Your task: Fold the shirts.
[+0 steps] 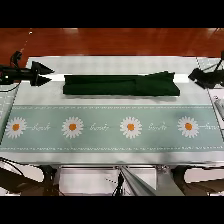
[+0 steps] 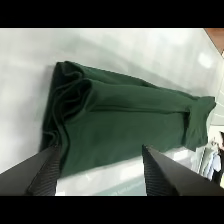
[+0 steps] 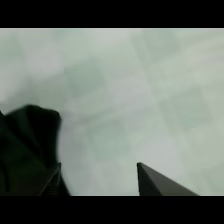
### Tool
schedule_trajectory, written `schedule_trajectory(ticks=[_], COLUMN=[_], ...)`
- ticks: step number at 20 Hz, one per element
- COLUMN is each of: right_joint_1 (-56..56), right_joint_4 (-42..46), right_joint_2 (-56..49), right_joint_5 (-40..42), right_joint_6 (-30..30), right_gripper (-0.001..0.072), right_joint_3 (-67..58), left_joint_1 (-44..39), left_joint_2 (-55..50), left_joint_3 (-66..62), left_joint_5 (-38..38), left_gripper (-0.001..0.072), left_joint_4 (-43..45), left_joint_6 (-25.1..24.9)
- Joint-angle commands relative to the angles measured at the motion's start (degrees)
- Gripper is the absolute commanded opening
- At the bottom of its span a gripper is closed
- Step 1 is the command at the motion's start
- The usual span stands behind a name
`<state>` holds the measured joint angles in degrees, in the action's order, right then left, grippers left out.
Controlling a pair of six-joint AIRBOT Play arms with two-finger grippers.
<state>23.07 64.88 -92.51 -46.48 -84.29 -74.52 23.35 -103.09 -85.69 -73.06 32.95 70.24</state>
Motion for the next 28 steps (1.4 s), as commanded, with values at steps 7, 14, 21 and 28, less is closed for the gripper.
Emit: schedule_trajectory(ticks=[7,14,21,28], right_joint_1=[-3.21,-10.93,-10.67,-14.21], right_joint_4=[-18.53,-30.34,-19.78,-2.05], right_joint_2=[-9.44,-11.69,5.20,24.41], right_joint_5=[-7.41,-3.39,-7.93,-18.60], right_joint_6=[2.08,14.84,15.43,6.49], right_gripper=[0.0599,0.0264,0.0022,0.0022], right_joint_3=[-0.04,-0.07,-0.04,-0.04], left_joint_1=[-4.85,-7.02,-8.79,-22.51], left_joint_2=[2.49,2.56,2.78,2.78], left_joint_3=[0.00,0.00,0.00,0.02], left_joint_5=[-4.22,-6.43,-10.56,-5.33], left_gripper=[0.0579,0.0508,0.0225,0.0224], left_joint_4=[-2.23,-3.52,-14.78,-16.52], left_joint_6=[-4.24,-7.13,-13.62,-11.41])
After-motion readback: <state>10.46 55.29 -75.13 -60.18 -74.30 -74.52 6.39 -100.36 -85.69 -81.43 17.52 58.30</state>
